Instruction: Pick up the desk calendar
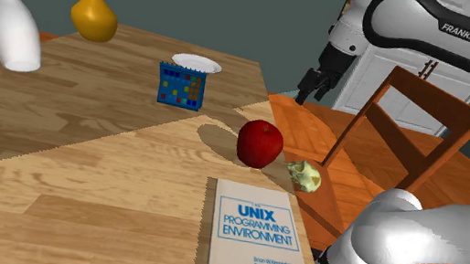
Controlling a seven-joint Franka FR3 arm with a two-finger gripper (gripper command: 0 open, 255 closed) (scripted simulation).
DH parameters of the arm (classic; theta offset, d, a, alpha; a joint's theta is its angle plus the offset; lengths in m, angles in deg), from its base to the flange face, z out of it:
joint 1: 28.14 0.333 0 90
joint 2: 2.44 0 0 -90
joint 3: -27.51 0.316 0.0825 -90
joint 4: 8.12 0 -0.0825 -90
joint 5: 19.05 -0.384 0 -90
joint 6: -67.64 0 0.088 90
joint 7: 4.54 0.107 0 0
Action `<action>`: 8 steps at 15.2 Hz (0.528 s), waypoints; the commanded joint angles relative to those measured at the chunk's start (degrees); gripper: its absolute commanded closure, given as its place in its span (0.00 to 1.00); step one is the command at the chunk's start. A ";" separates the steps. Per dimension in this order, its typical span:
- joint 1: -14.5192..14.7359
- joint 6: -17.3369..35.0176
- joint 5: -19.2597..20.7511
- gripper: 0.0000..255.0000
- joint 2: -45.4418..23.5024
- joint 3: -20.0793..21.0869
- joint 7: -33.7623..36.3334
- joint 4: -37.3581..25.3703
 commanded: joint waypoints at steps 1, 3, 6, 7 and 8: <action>0.00 0.00 0.00 0.00 0.00 0.00 0.00 0.00; 1.21 1.58 0.15 0.00 -4.59 -0.07 -2.18 -2.80; 2.95 3.42 0.26 0.00 -11.34 -0.02 -5.42 -7.41; 3.50 3.89 0.28 0.00 -13.56 0.03 -6.49 -9.05; 4.04 4.29 0.29 0.00 -15.75 0.11 -7.56 -10.73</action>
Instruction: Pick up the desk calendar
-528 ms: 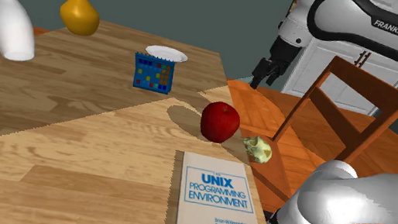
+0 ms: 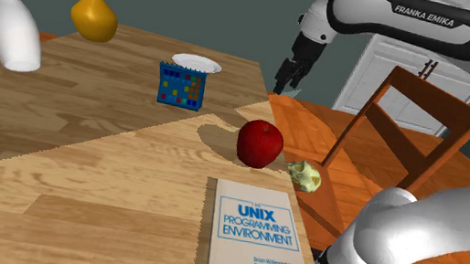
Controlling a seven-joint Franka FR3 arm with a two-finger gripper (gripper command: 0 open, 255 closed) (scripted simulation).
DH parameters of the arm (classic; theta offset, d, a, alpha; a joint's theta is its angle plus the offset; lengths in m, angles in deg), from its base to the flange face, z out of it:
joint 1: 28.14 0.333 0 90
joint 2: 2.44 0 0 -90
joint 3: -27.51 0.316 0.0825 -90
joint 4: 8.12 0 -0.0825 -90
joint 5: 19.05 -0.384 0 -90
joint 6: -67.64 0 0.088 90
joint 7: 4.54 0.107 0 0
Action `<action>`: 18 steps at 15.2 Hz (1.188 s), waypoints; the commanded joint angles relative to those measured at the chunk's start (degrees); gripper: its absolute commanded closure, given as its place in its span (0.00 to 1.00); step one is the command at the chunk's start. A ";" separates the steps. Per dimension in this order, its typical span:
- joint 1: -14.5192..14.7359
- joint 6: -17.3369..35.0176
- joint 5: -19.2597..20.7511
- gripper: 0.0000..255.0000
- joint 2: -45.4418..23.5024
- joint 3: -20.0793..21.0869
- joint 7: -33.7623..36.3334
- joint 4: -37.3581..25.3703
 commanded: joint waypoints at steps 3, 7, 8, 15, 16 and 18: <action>2.14 1.20 -0.04 0.00 -9.15 0.57 -4.18 -7.51; 3.93 1.44 0.01 0.00 -17.63 1.46 -8.26 -15.28; 4.35 1.35 0.05 0.00 -19.72 1.74 -9.24 -17.34; 7.18 -0.87 0.95 0.00 -34.40 4.33 -15.66 -33.33; 7.61 -1.43 1.20 0.00 -36.54 4.76 -16.51 -35.88; 8.54 -2.74 1.80 0.00 -40.91 5.65 -18.18 -41.25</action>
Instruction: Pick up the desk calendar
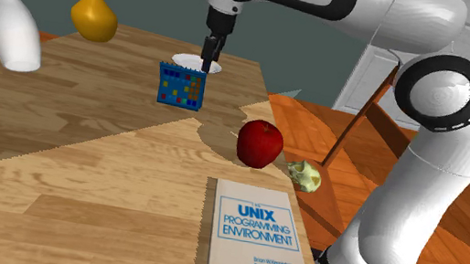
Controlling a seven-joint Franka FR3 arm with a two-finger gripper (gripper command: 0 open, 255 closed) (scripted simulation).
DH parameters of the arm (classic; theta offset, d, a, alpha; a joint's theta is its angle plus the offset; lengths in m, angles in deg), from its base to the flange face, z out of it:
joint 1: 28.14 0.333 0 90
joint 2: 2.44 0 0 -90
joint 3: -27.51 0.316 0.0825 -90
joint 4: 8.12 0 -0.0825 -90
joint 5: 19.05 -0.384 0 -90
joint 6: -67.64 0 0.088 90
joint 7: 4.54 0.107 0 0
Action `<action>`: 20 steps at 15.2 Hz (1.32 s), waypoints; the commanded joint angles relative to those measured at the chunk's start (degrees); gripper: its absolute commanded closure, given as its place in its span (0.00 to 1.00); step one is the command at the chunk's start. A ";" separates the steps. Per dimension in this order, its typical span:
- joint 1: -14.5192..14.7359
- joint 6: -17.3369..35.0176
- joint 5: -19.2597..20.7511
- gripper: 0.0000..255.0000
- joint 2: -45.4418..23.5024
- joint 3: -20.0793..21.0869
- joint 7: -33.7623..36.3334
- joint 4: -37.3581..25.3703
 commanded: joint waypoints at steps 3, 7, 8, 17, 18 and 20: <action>1.98 -2.71 1.43 0.00 -8.73 1.70 -3.57 -10.81; 2.91 -2.47 2.10 0.00 -11.88 2.34 -4.73 -13.43; 2.86 -1.54 2.08 0.00 -11.57 2.34 -4.65 -12.20; 2.65 2.51 2.01 1.00 -10.43 2.32 -4.28 -7.00; 2.65 2.51 2.01 1.00 -10.42 2.32 -4.28 -6.99; 2.63 2.51 2.00 1.00 -10.38 2.31 -4.31 -6.95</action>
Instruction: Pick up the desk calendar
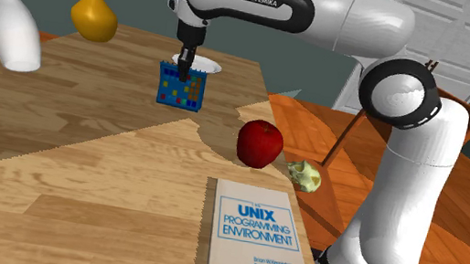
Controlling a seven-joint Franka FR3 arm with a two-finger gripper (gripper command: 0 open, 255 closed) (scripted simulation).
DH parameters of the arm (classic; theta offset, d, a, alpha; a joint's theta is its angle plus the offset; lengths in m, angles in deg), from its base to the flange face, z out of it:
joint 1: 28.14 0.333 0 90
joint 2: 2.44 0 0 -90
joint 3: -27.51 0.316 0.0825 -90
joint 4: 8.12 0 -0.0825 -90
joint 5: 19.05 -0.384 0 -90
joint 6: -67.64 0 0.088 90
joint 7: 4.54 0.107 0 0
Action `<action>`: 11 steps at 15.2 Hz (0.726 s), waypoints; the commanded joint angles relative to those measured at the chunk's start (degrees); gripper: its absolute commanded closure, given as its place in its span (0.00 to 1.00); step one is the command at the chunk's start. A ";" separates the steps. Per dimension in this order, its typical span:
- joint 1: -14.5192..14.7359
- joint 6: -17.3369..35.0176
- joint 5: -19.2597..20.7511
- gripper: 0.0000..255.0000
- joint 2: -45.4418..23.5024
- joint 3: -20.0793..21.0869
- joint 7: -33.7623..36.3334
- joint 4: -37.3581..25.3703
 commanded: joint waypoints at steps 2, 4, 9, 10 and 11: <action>0.05 0.01 -0.05 1.00 0.00 0.06 0.00 0.11; 0.05 0.00 -0.05 1.00 -0.07 0.06 0.00 0.03; 0.29 -4.47 0.04 1.00 -1.35 0.08 -0.38 -5.73; 0.35 -5.41 0.07 1.00 -1.68 0.08 -0.46 -7.00; 0.41 -6.37 0.11 1.00 -2.05 0.08 -0.54 -8.33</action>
